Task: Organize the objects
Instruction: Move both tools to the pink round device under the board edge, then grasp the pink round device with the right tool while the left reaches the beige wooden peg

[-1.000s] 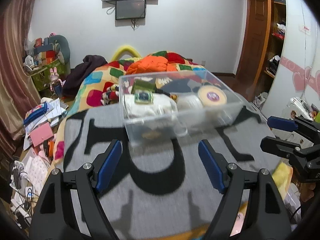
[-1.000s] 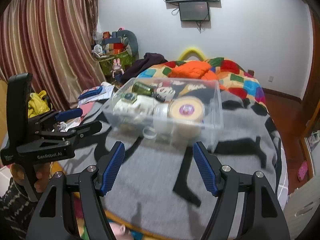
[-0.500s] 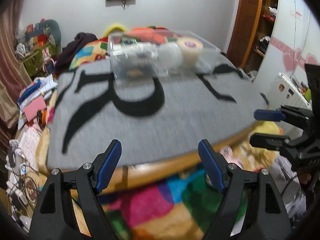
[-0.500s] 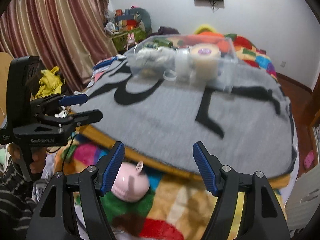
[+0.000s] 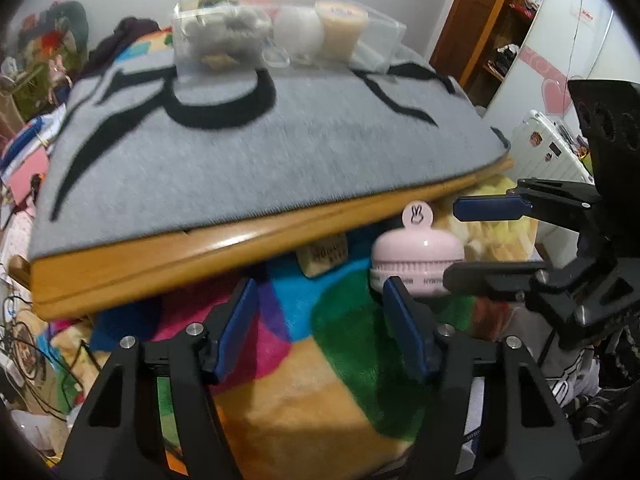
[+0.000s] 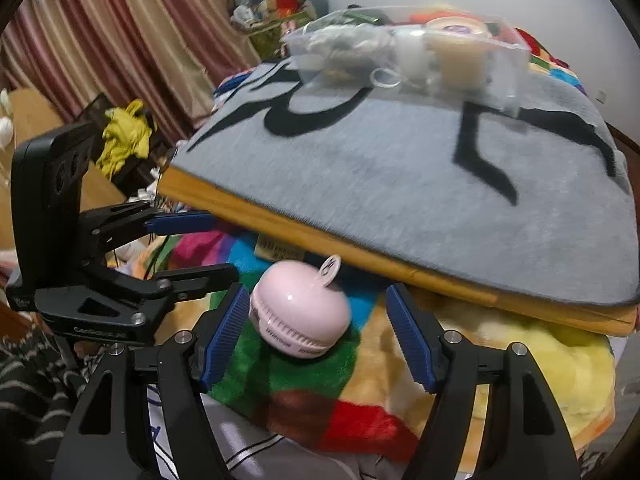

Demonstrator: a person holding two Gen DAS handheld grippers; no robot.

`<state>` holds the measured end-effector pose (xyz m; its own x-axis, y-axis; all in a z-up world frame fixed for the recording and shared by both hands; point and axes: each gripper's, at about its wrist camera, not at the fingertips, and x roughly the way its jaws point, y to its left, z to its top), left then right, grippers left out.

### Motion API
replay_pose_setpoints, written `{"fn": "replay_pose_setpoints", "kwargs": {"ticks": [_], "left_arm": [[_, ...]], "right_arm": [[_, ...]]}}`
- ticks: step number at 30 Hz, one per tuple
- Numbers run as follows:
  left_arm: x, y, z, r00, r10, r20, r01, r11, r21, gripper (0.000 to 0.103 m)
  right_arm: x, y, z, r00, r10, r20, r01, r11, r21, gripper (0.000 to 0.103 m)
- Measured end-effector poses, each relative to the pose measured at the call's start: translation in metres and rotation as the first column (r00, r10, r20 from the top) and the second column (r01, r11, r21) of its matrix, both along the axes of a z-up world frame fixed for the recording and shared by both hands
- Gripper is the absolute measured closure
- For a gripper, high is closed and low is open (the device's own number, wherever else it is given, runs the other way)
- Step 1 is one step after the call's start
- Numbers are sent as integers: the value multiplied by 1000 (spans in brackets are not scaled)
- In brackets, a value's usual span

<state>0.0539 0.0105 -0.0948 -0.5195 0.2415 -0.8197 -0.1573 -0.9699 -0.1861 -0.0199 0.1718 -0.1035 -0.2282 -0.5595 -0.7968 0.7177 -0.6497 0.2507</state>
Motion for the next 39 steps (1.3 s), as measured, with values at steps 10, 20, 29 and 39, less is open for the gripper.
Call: {"fn": "replay_pose_setpoints", "kwargs": {"ticks": [10, 20, 29, 39], "left_arm": [[-2, -3, -8, 999, 11, 30, -12, 999, 41, 43], [-13, 1, -11, 998, 38, 50, -42, 996, 74, 48], [-31, 10, -19, 994, 84, 75, -88, 995, 52, 61], [-35, 9, -17, 994, 87, 67, -93, 992, 85, 82]], "right_arm": [[5, -16, -22, 999, 50, 21, -51, 997, 65, 45], [5, 11, -7, 999, -30, -31, 30, 999, 15, 46], [14, 25, 0, 997, -38, -61, 38, 999, -12, 56], [7, 23, -6, 1000, -19, -16, 18, 1000, -20, 65]]}}
